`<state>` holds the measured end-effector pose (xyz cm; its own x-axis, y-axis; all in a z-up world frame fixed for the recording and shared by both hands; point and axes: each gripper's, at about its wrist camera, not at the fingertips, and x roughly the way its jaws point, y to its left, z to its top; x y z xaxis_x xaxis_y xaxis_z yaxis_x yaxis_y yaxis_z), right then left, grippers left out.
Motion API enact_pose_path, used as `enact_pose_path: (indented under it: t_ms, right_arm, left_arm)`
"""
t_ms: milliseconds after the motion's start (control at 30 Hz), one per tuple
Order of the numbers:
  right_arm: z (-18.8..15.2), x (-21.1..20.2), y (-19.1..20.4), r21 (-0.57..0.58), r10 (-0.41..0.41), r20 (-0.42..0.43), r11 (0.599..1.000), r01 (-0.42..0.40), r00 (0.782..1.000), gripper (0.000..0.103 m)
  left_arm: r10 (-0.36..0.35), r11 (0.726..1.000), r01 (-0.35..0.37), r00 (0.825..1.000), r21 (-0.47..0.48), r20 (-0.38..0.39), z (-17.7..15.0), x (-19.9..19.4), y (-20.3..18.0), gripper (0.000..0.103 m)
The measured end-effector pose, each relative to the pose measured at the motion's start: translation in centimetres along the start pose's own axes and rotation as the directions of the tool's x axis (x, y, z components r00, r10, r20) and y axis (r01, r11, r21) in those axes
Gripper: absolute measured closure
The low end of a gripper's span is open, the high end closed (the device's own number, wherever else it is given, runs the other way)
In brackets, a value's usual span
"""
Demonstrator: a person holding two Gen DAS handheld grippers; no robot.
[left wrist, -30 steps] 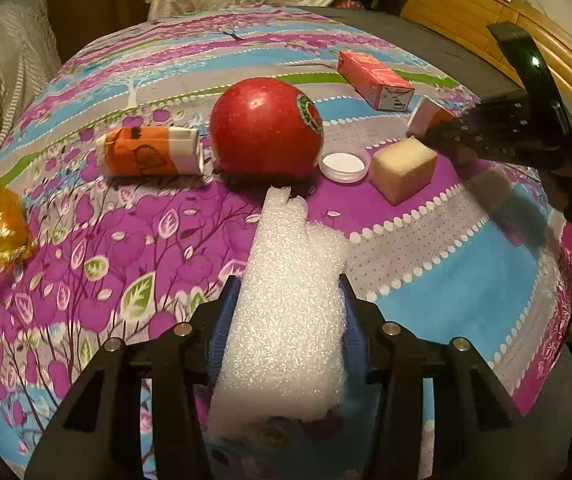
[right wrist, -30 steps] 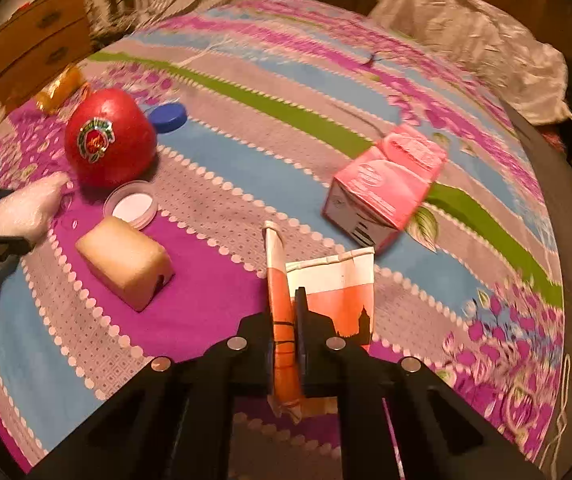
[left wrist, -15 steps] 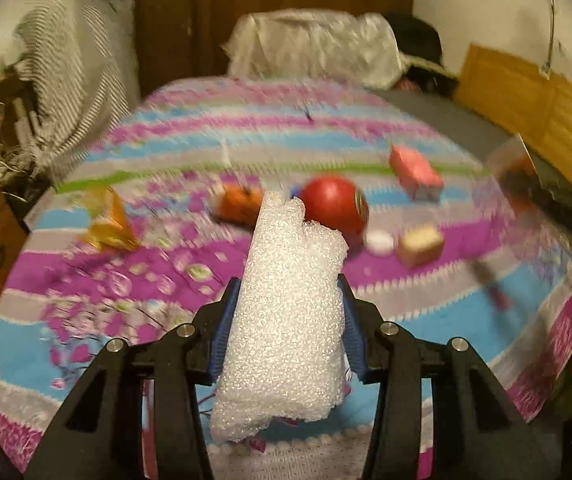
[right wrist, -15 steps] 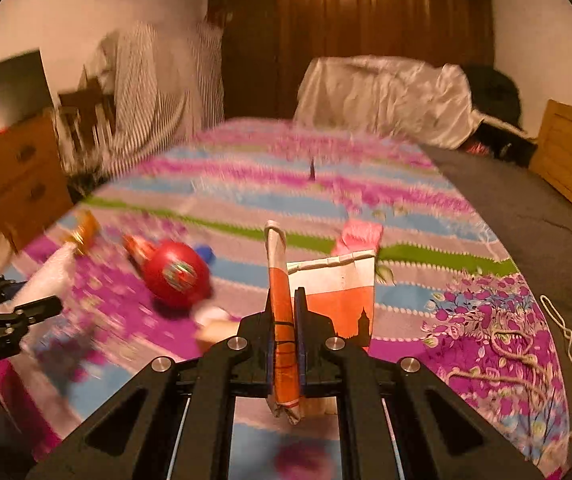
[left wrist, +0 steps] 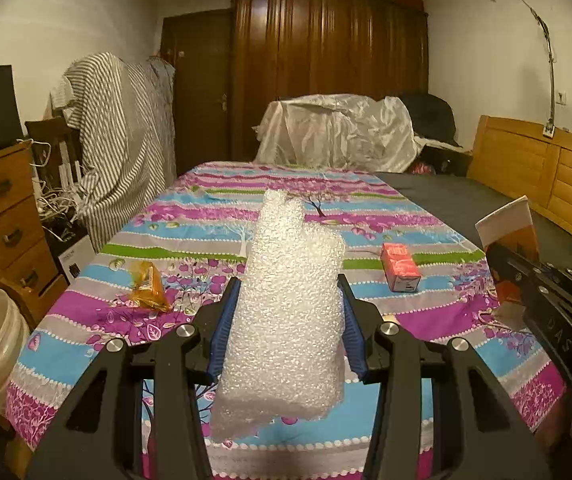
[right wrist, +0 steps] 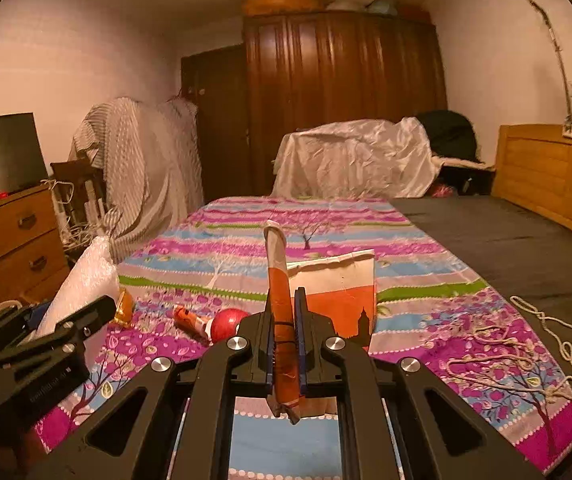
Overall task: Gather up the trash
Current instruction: 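Lift the foam roll and carton and carry both toward the white basin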
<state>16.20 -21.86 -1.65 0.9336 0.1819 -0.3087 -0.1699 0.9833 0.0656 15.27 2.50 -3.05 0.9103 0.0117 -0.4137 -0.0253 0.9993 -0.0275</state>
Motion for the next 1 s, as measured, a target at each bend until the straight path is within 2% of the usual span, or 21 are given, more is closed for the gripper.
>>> enact_pose_path:
  t_ms: [167,433,733,1000]
  right_arm:
    - [0.4,-1.7,1.1,-0.019,-0.014,0.026,1.000,0.015,1.000,0.094]
    - [1.3,-2.3,3.9,-0.046,0.024,0.034,0.999,-0.022,0.999,0.094]
    - [3.3,-1.1,11.0,-0.097,0.130,0.039,0.987,-0.126,0.991,0.094]
    - [4.7,0.3,19.2,-0.156,0.254,0.013,0.956,-0.249,0.967,0.094]
  left_arm:
    - [0.011,1.000,-0.011,1.000,-0.015,0.021,-0.1,-1.0,0.1,0.058]
    - [0.048,0.998,-0.047,0.998,-0.039,0.035,0.4,-2.3,2.5,0.058]
    - [0.149,0.985,-0.144,0.988,-0.094,0.048,1.6,-3.5,8.4,0.058]
    - [0.266,0.955,-0.257,0.963,-0.151,0.045,2.4,-4.7,15.4,0.058]
